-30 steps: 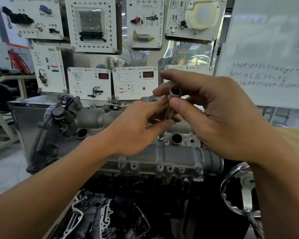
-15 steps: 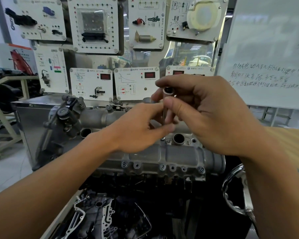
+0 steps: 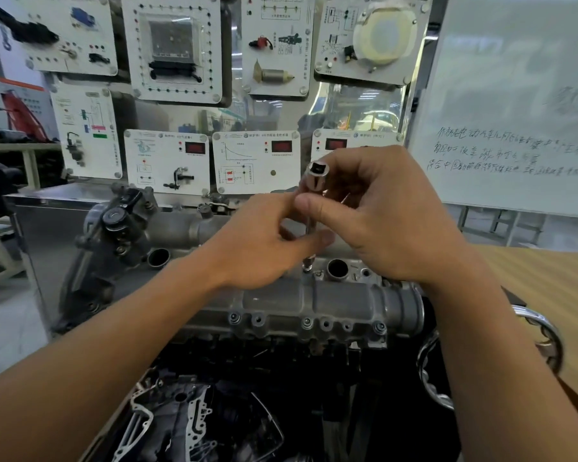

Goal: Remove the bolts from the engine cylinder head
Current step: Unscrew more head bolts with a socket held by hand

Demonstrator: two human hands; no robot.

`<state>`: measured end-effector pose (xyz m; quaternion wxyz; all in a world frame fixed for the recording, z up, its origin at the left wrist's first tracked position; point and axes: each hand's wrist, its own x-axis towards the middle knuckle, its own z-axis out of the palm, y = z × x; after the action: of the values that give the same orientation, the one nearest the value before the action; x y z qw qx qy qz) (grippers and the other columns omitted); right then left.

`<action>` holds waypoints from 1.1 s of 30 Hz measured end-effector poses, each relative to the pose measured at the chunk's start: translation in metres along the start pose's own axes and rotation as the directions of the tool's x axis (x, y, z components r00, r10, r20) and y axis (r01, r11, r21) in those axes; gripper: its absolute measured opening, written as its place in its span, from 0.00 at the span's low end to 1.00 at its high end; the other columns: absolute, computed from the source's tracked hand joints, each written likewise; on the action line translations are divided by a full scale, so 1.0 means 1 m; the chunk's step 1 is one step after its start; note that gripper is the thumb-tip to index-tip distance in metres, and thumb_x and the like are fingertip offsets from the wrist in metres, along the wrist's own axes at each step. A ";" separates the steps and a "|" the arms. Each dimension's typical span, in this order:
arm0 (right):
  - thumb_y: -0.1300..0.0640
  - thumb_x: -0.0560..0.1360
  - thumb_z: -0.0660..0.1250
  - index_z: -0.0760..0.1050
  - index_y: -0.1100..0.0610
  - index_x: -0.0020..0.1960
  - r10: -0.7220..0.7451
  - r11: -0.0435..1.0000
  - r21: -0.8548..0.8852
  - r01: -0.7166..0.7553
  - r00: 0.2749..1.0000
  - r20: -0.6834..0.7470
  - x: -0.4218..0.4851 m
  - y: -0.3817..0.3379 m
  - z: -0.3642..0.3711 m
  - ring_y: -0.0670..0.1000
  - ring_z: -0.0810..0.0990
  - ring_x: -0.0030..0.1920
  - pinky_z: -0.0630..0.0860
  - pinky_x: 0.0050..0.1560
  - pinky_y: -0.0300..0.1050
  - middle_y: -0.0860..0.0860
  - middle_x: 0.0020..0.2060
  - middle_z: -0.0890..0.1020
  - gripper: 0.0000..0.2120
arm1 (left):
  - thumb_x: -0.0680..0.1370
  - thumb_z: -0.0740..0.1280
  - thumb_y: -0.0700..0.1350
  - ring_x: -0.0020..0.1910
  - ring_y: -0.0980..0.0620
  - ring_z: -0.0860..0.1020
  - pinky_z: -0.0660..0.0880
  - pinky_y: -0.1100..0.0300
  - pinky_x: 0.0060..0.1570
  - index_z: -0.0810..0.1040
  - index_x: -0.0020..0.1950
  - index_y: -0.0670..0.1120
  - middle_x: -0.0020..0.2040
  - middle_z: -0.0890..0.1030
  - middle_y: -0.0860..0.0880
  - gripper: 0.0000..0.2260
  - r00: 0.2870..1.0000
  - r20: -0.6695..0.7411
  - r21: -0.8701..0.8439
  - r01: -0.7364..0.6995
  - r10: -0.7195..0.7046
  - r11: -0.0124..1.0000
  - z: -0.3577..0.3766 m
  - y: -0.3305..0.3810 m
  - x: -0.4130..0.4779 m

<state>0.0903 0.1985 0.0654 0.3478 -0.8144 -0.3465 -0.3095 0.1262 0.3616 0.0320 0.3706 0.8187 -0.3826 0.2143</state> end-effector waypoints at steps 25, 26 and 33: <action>0.63 0.69 0.71 0.77 0.56 0.40 -0.003 0.997 0.080 0.011 0.994 -0.110 -0.004 0.004 0.015 0.54 0.78 0.32 0.77 0.33 0.50 0.52 0.35 0.82 0.04 | 0.77 0.69 0.41 0.40 0.68 0.79 0.73 0.75 0.39 0.73 0.44 0.62 0.38 0.80 0.69 0.15 0.996 0.024 -0.071 -0.089 0.091 0.994 0.005 -0.004 -0.007; 0.64 0.69 0.70 0.77 0.59 0.40 0.005 0.996 0.084 0.005 0.993 -0.118 -0.004 0.005 0.014 0.55 0.78 0.31 0.77 0.32 0.51 0.53 0.36 0.82 0.03 | 0.78 0.69 0.40 0.44 0.68 0.80 0.73 0.75 0.43 0.73 0.46 0.63 0.40 0.80 0.70 0.16 0.994 0.011 -0.043 -0.107 0.108 0.993 0.004 -0.004 -0.007; 0.64 0.68 0.68 0.75 0.62 0.35 0.006 0.998 0.068 0.007 0.982 -0.188 -0.001 0.006 0.018 0.56 0.77 0.34 0.74 0.33 0.51 0.56 0.31 0.80 0.04 | 0.65 0.67 0.58 0.29 0.62 0.76 0.68 0.69 0.29 0.73 0.36 0.65 0.32 0.79 0.64 0.04 0.963 -0.263 0.035 -0.051 0.059 0.998 0.015 0.001 0.000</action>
<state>0.0986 0.2091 0.0521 0.4064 -0.7691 -0.3227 -0.3732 0.1259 0.3494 0.0227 0.4008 0.7770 -0.3495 0.3370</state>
